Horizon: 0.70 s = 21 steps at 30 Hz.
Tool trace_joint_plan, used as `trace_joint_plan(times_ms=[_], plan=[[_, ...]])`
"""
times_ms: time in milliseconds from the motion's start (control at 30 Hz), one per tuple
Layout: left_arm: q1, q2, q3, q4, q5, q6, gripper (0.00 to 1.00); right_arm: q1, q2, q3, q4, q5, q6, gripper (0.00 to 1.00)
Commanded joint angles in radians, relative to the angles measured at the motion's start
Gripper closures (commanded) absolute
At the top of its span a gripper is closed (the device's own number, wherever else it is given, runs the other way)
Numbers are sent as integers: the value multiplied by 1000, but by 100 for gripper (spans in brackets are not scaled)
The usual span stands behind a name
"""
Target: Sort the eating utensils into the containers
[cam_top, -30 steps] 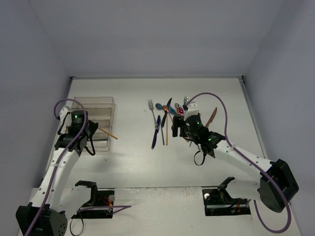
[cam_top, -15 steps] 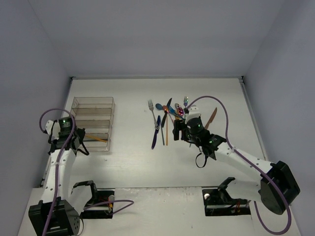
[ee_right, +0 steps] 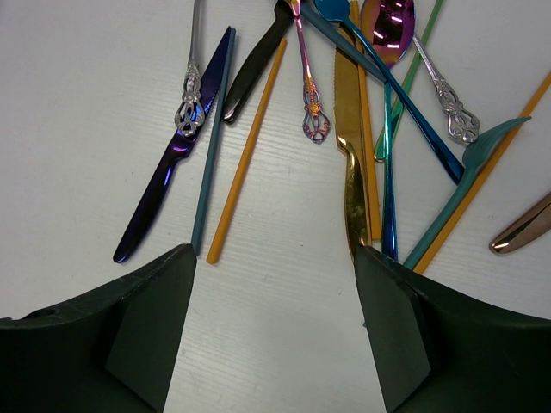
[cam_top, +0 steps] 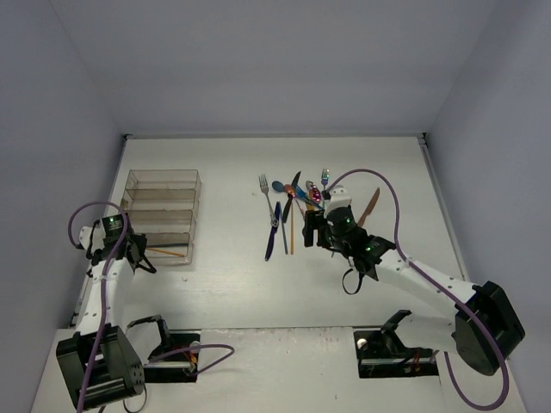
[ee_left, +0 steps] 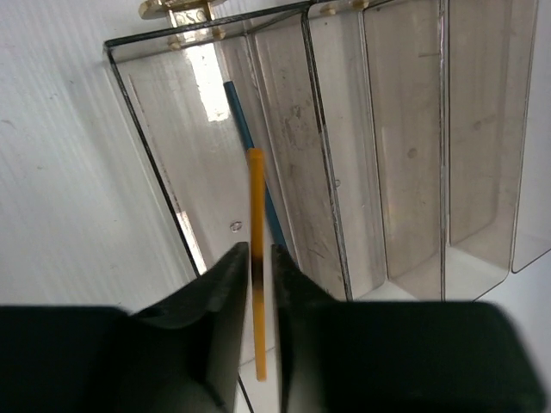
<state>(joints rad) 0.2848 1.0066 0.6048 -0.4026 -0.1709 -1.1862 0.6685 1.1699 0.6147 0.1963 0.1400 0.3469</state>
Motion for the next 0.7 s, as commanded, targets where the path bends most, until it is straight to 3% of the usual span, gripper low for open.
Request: trace_joint_plan(times_ms=[0, 100, 233, 433, 667], plan=[[8, 23, 42, 39, 28, -23, 68, 1, 14, 11, 26, 53, 31, 28], [8, 11, 54, -13, 28, -21, 42, 2, 43, 24, 13, 86, 49, 29], [8, -28, 73, -62, 29, -3, 26, 0, 92, 57, -6, 120, 68, 29], [-31, -75, 158, -88, 41, 149, 24, 0, 201, 109, -18, 157, 115, 33], [-236, -22, 349, -99, 63, 448, 24, 20, 323, 191, -20, 142, 136, 37]])
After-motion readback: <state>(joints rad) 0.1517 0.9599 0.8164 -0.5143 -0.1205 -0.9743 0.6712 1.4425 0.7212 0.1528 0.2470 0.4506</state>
